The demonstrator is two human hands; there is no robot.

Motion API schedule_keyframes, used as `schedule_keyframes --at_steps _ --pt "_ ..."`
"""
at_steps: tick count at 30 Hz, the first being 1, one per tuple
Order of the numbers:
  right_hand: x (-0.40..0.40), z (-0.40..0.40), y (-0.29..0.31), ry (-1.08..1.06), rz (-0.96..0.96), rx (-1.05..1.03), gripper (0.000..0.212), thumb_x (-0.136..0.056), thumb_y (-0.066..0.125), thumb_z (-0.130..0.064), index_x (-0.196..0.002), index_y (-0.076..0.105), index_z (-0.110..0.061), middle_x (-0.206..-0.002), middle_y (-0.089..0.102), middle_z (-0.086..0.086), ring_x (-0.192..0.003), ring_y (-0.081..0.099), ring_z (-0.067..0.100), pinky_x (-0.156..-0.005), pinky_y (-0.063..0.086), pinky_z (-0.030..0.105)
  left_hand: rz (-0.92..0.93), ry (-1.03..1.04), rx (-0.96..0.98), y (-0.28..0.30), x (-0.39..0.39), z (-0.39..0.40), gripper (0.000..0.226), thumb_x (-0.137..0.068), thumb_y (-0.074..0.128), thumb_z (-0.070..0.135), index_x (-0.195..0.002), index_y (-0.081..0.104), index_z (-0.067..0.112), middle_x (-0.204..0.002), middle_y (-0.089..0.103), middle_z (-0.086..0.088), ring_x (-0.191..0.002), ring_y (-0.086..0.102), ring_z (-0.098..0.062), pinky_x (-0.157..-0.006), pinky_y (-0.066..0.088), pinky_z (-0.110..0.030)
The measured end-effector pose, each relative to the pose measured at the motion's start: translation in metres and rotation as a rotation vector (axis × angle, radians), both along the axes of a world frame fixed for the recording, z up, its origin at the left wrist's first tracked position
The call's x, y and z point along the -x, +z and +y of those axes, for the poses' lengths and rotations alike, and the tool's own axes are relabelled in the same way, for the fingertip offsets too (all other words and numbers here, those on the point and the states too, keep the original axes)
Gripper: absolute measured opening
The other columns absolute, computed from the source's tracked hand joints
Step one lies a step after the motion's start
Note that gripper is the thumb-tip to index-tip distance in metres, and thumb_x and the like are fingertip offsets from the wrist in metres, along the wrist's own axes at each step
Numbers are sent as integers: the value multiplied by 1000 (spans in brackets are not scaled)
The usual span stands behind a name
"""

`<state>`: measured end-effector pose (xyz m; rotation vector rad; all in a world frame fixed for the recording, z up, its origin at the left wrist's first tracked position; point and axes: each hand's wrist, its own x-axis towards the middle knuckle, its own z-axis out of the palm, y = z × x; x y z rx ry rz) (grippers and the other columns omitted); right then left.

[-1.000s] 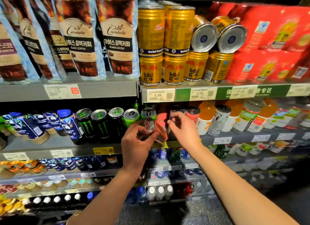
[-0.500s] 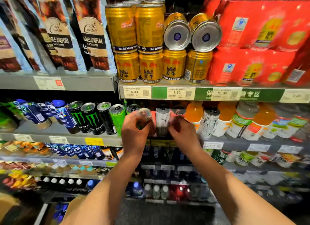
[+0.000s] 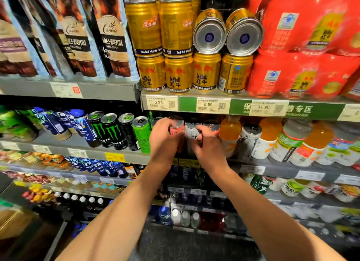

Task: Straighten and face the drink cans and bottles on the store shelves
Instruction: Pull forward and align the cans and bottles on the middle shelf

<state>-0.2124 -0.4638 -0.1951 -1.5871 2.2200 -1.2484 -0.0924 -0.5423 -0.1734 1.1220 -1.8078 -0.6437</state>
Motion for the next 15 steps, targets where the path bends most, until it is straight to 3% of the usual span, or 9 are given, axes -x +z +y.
schedule_keyframes --at_steps 2,5,8,12,15 --pt "-2 -3 0 -12 37 0 48 -93 62 -24 -138 48 -16 -102 68 8 -91 66 27 -72 51 34 3 -5 29 1 2 -2 34 -68 81 12 -72 54 32 -78 54 16 -76 50 0 -68 36 -10" --pt "-6 -8 0 -48 66 -38 44 -95 59 -29 -136 46 -20 -92 66 9 -82 65 30 -67 52 38 -80 26 111 -1 4 -5 19 -71 82 14 -75 65 10 -79 64 -1 -81 58 -26 -70 44 -37" --pt "-9 -13 1 -110 36 -68 39 -95 57 -30 -130 52 -15 -100 66 11 -94 63 32 -79 51 39 -140 19 96 0 0 -14 20 -74 81 21 -76 64 10 -81 65 -4 -84 56 -29 -66 43 -39" --pt "-23 -14 7 -189 30 -41 32 -98 55 -32 -124 59 -14 -115 66 9 -108 61 28 -89 49 35 -160 -65 224 -2 -7 -24 21 -76 79 15 -66 61 11 -67 63 -6 -67 57 -29 -64 42 -40" --pt "-34 -12 8 -252 30 -25 23 -98 55 -29 -117 60 -15 -108 57 5 -103 54 26 -96 44 47 -253 -112 281 -11 -16 -31 12 -80 70 30 -73 67 20 -73 66 1 -71 59 -24 -66 42 -38"
